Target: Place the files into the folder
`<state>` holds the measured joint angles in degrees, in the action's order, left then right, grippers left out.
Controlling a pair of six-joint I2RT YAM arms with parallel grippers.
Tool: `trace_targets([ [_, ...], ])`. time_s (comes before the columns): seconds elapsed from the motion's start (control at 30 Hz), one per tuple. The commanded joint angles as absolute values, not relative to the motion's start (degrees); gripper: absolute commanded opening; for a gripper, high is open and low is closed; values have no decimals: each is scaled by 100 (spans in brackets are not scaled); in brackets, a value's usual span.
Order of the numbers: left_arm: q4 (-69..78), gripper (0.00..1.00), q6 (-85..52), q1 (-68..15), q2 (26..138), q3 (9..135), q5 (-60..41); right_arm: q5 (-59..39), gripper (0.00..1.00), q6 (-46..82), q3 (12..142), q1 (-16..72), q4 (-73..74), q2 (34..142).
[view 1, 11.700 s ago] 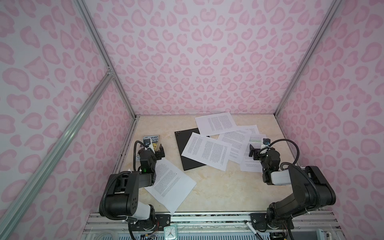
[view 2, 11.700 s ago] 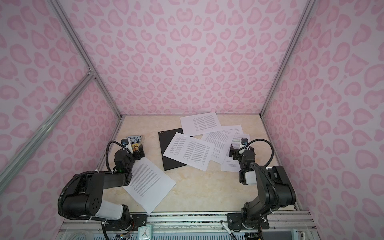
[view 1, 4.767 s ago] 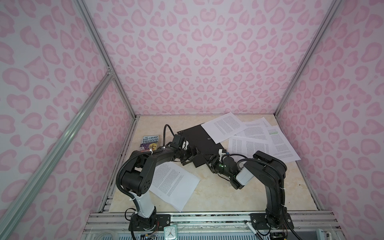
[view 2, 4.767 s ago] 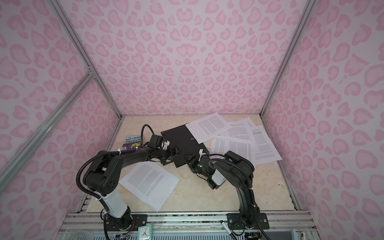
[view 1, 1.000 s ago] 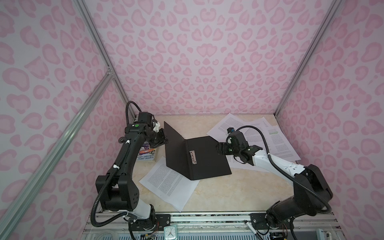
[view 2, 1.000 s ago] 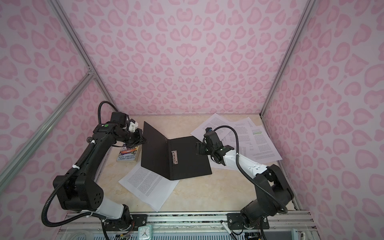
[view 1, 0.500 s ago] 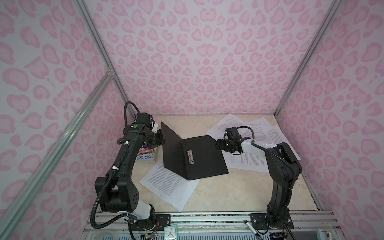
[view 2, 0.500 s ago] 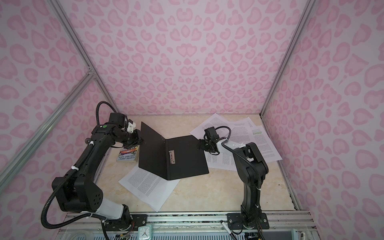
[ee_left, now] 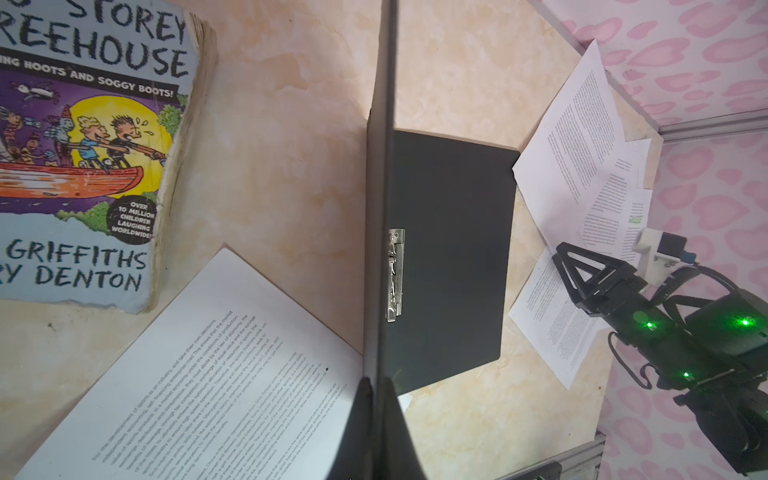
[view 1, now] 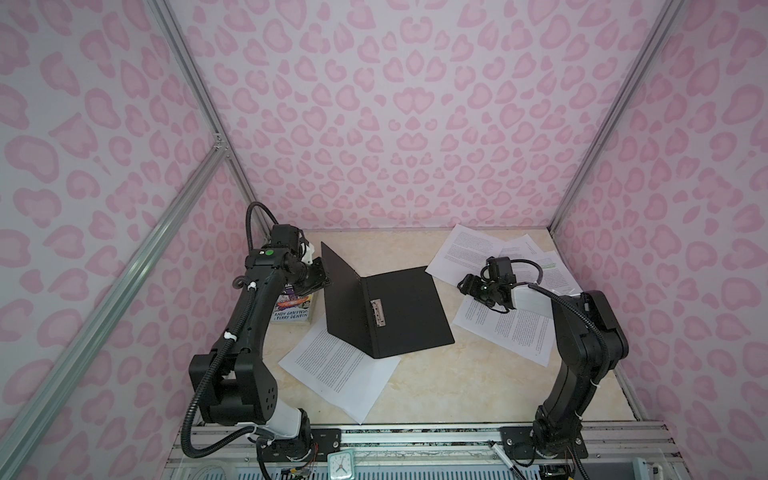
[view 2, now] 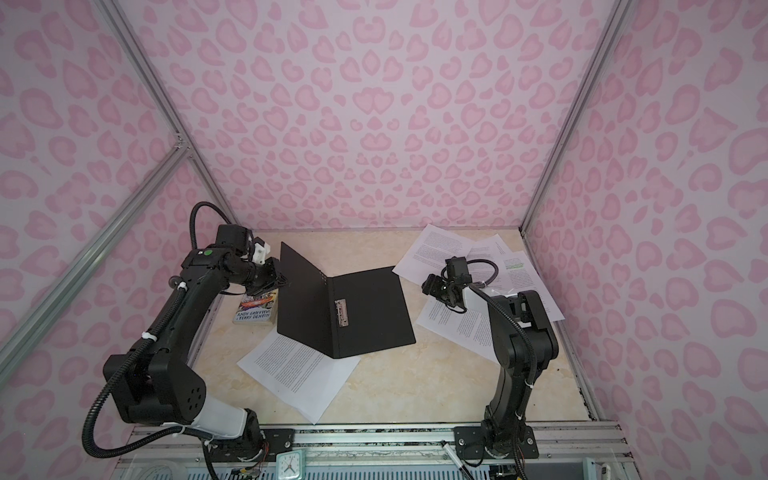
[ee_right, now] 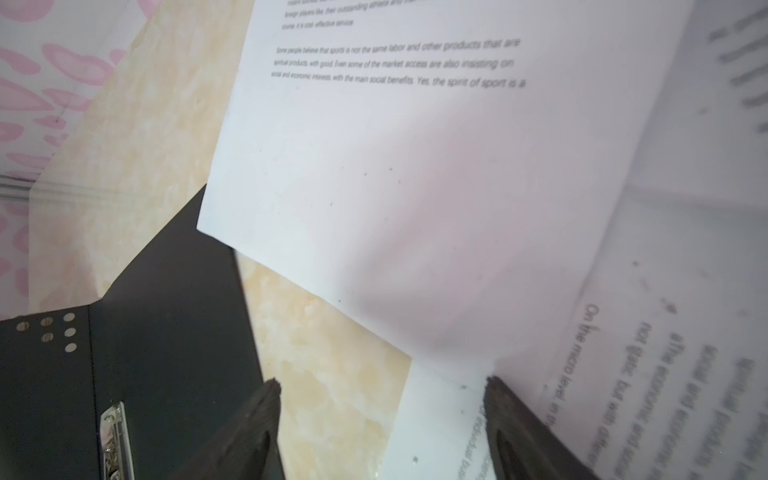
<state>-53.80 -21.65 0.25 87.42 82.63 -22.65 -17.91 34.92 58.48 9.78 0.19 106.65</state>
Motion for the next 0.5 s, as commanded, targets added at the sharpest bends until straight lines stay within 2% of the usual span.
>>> trace_targets([
  [0.0,-5202,3,-2143,29,8753,8284,-2362,-1460,77,3387,5834,957,-874,10661],
  [0.47,-5257,3,-2054,158,9130,8651,-2171,-695,77,3129,5772,851,-1107,10516],
])
